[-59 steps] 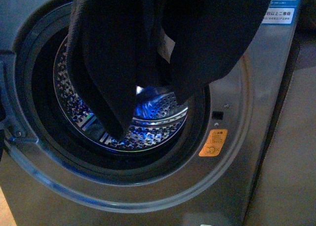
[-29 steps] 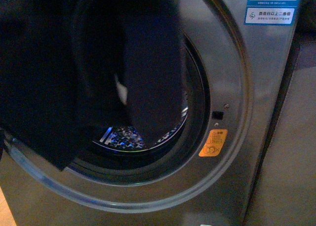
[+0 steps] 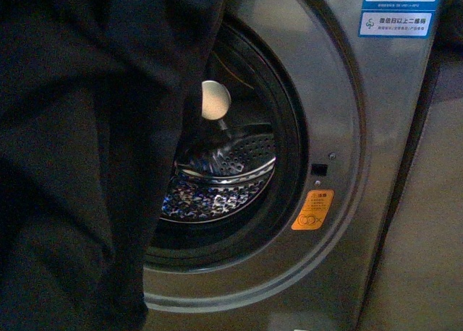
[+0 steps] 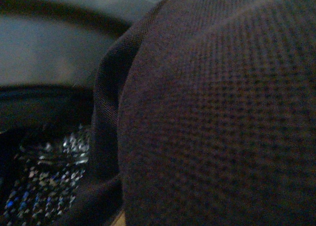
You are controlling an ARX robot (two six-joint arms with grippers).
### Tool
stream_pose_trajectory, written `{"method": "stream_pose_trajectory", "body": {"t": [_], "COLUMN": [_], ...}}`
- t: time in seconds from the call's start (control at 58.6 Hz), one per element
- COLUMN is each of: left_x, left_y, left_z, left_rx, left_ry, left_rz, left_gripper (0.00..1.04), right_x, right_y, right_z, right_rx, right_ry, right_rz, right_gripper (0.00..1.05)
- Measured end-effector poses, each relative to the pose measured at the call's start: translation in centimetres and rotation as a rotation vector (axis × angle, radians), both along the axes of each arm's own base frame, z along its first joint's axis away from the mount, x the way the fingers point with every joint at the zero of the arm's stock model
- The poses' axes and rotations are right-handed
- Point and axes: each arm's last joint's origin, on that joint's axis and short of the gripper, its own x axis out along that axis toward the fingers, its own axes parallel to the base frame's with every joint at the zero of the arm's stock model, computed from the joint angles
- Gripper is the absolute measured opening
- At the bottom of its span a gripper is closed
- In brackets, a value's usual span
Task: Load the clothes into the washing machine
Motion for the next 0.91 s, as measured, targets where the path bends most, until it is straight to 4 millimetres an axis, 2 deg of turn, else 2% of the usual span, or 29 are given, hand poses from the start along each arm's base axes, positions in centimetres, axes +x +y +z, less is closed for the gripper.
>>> {"method": "stream_pose_trajectory", "body": {"t": [0.102, 0.256, 0.444, 0.615, 0.649, 0.717, 0.768, 0.803, 0.905], "left_x": [0.7, 1.6, 3.0, 4.1, 4.3, 5.1, 5.5, 5.8, 7.3], "left_y": [1.8, 3.2, 4.0, 3.7, 3.6, 3.2, 2.9, 2.8, 2.3], "left_z": [-2.9, -4.7, -6.7, -8.4, -8.6, -9.2, -9.5, -9.6, -10.3], "left_rx": [0.006, 0.001, 0.0, 0.004, 0.005, 0.011, 0.016, 0.019, 0.031], "left_ry": [0.058, 0.08, 0.11, 0.162, 0.167, 0.181, 0.186, 0.19, 0.206], "left_rz": [0.038, 0.065, 0.085, 0.094, 0.095, 0.098, 0.103, 0.104, 0.116], "left_gripper": [0.11, 0.11, 0.11, 0.11, 0.11, 0.11, 0.11, 0.11, 0.11], "right_x": [-0.5, -1.8, -3.5, -2.6, -2.4, -1.7, -1.6, -1.6, -2.6], "right_y": [-0.5, -2.6, -7.0, -9.4, -9.6, -9.8, -9.5, -9.4, -9.3], "right_z": [-1.2, -4.7, -11.8, -18.9, -19.9, -23.9, -25.6, -26.2, -27.5], "right_rx": [0.1, 0.139, 0.196, 0.155, 0.145, 0.124, 0.114, 0.102, 0.049], "right_ry": [0.006, 0.054, 0.178, 0.235, 0.254, 0.346, 0.384, 0.398, 0.379], "right_rz": [-0.191, -0.29, -0.507, -0.725, -0.74, -0.774, -0.769, -0.757, -0.649], "right_gripper": [0.97, 0.97, 0.97, 0.97, 0.97, 0.97, 0.97, 0.96, 0.81]}}
